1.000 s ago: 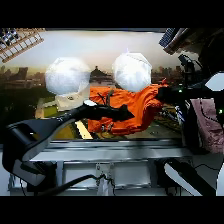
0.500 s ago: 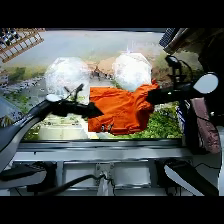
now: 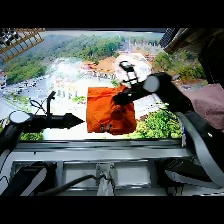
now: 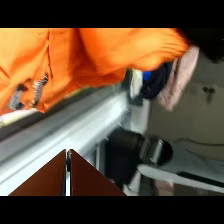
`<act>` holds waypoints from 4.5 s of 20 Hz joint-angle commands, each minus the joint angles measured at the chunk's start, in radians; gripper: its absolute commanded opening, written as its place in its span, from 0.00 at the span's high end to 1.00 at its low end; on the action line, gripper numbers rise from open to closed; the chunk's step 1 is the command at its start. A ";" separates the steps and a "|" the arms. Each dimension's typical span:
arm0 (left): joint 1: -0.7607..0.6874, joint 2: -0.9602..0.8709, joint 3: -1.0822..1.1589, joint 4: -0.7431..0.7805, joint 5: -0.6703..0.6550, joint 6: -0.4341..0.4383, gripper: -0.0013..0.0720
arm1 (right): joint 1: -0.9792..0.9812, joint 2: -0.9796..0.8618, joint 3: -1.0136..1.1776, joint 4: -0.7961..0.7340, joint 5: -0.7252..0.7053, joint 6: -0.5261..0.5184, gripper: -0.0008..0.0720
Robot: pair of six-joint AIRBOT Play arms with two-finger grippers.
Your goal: Fold the clothes and pants, and hang the long-sleeved shirts on hangers.
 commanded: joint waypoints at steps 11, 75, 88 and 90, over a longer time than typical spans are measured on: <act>0.015 0.089 -0.011 0.041 0.101 -0.073 0.98 | 0.151 -0.194 0.159 -0.167 0.159 0.035 0.44; -0.027 -0.007 0.231 0.145 0.171 -0.035 0.74 | -1.222 0.019 0.497 0.069 0.314 0.132 0.96; -0.027 -0.006 0.231 0.122 0.132 -0.035 0.74 | -1.493 0.303 0.084 -0.357 0.479 0.152 0.96; -0.035 -0.006 0.231 0.122 0.132 -0.034 0.74 | -1.535 0.334 0.025 -0.412 0.454 0.167 0.96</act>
